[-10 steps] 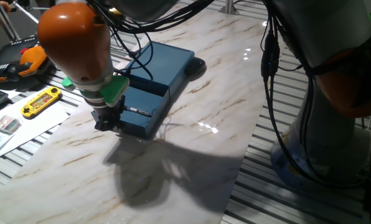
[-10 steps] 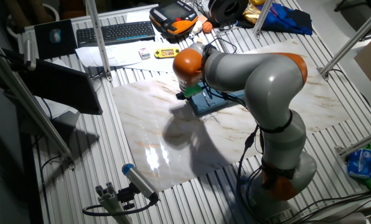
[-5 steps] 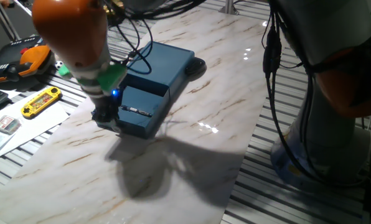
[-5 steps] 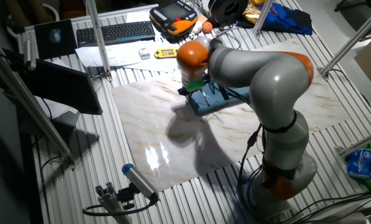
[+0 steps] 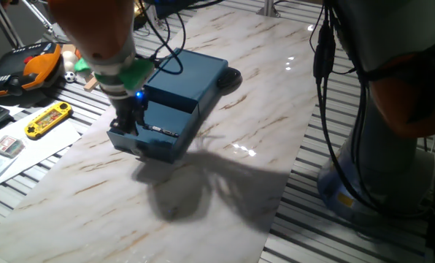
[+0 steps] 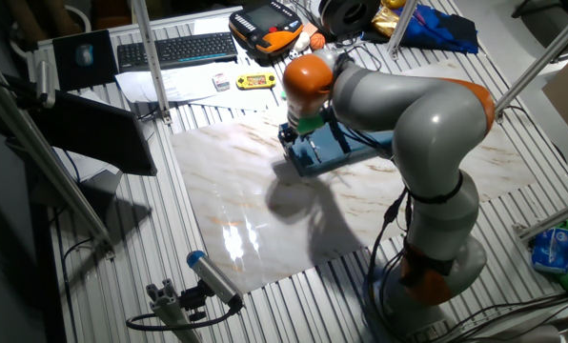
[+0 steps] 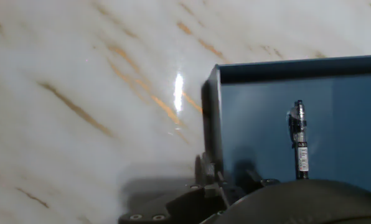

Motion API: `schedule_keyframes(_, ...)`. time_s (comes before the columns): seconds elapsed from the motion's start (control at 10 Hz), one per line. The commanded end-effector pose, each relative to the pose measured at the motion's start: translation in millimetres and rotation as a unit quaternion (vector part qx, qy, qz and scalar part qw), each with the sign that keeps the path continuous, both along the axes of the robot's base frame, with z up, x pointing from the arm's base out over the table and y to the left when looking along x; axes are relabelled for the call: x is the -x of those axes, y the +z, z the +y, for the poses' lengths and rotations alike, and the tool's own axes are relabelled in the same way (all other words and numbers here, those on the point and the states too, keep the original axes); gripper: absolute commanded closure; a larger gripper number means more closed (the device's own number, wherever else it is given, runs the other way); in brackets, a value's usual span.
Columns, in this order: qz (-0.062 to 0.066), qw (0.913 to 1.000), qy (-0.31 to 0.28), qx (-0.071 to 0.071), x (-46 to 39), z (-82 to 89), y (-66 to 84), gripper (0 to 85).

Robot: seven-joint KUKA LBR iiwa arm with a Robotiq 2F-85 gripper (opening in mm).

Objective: Take something out of a drawer

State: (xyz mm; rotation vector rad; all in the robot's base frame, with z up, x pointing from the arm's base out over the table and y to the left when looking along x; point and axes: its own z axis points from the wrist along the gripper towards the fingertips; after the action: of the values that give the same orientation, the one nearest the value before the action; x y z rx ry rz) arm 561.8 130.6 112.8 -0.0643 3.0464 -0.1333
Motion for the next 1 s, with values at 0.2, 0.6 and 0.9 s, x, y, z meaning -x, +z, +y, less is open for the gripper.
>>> schedule_keyframes(0.2, -0.013, 0.9999, 0.006, 0.000, -0.6, -24.6, -13.0, 34.0)
schedule_keyframes(0.6, -0.013, 0.9998, 0.001, -0.014, 11.8, -49.7, -41.4, 34.0)
schedule_keyframes(0.9, -0.006, 0.9998, 0.002, -0.017, 20.7, -65.9, -59.3, 34.0)
